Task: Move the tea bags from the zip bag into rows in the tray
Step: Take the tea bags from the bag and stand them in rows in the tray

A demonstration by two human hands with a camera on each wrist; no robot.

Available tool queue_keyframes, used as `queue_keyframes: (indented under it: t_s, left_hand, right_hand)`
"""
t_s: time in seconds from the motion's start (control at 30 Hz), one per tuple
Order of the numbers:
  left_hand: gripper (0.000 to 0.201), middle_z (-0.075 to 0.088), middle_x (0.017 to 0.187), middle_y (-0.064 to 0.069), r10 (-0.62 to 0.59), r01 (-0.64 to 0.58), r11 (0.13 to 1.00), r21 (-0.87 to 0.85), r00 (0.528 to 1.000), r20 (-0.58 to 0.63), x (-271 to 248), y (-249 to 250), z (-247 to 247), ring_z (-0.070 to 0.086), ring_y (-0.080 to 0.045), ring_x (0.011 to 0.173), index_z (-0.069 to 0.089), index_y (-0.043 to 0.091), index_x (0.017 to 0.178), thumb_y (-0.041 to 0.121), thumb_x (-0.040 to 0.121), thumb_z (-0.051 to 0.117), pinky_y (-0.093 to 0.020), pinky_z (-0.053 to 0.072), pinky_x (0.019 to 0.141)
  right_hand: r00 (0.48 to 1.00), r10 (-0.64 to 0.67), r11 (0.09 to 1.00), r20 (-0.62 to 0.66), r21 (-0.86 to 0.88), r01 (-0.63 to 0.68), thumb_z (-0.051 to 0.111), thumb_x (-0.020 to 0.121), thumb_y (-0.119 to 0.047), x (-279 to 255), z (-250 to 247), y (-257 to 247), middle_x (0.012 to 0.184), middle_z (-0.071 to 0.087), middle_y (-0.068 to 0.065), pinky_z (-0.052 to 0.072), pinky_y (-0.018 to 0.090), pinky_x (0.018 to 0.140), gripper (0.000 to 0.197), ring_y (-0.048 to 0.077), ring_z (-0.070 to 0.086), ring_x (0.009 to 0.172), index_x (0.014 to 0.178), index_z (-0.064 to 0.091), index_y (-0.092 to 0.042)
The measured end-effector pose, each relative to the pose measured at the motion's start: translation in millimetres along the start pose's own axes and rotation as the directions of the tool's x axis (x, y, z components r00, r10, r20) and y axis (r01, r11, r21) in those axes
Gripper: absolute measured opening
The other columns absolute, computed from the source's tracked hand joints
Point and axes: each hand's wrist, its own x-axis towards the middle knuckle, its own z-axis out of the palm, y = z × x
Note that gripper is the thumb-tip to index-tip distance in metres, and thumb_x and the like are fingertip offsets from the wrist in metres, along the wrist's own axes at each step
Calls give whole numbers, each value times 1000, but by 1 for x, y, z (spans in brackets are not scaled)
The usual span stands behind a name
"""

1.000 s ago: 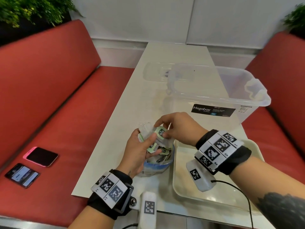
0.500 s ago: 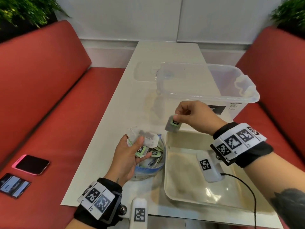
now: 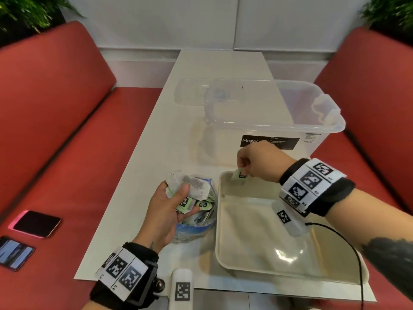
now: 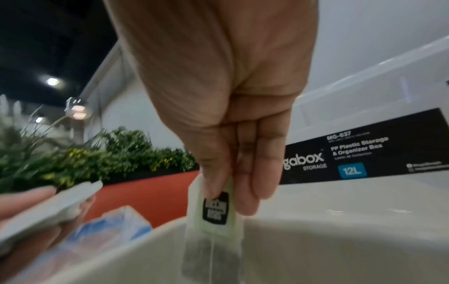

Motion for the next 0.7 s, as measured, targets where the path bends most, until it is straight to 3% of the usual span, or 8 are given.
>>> queue_keyframes:
  t_s: [0.13, 0.23, 0.37, 0.43, 0.53, 0.6, 0.7]
  left_hand:
    - [22, 68, 110, -5, -1, 1, 1000, 3, 1000, 2, 0, 0, 0, 67, -24, 99, 57, 15, 112, 13, 90, 55, -31, 58, 65]
    - [20, 69, 105, -2, 3, -3, 1000, 5, 1000, 6, 0, -1, 0, 68, -20, 95, 58, 17, 109, 13, 90, 56, -31, 58, 64]
    - [22, 69, 107, -3, -6, 6, 1000, 16, 1000, 10, 0, -1, -1, 68, -22, 96, 58, 16, 110, 13, 89, 56, -32, 58, 65]
    - [25, 67, 112, -7, -16, 16, 1000, 21, 1000, 2, 0, -2, -2, 66, -26, 101, 57, 14, 113, 14, 89, 56, -32, 59, 65]
    - [26, 66, 115, -8, -22, 22, 999, 29, 1000, -6, 1, -2, -2, 64, -28, 104, 57, 16, 113, 15, 87, 58, -31, 58, 64]
    - [29, 67, 114, -8, -21, 21, 999, 29, 1000, 1, 1, -1, -1, 65, -28, 104, 57, 16, 113, 17, 84, 59, -31, 58, 63]
    - [33, 67, 113, -6, -18, 18, 999, 29, 1000, 14, 1, -1, -1, 65, -27, 103, 57, 17, 113, 18, 81, 61, -31, 58, 64]
  right_hand:
    - [998, -56, 986, -19, -157, 53, 65, 80, -17, 8, 18, -1, 86, 49, -5, 35, 25, 66, 3, 16, 50, 82, 81, 64, -20]
    - [998, -66, 990, -1, -123, 65, 67, 79, -21, 14, 26, 3, 93, 48, -3, 39, 27, 69, 5, 17, 51, 86, 80, 63, -21]
    - [998, -54, 998, 16, -28, 55, 59, 81, -9, 18, 38, 7, 82, 55, 1, 36, 28, 63, 17, 24, 52, 78, 83, 45, -19]
    - [999, -47, 999, 18, -10, 48, 56, 83, -5, 18, 46, 8, 82, 55, 4, 36, 30, 63, 21, 27, 52, 77, 94, 42, -17]
    - [998, -61, 998, 33, -12, 62, 56, 87, -6, 18, 54, 7, 104, 59, 8, 42, 32, 74, 39, 27, 56, 90, 122, 41, -15]
    - [996, -84, 995, 34, -49, 86, 55, 88, -7, 19, 59, 6, 114, 57, 6, 42, 31, 78, 43, 26, 56, 96, 127, 41, -17]
    - [993, -97, 987, 63, -123, 104, 53, 90, -11, 22, 64, 5, 115, 55, 6, 40, 30, 75, 39, 25, 55, 99, 126, 44, -19]
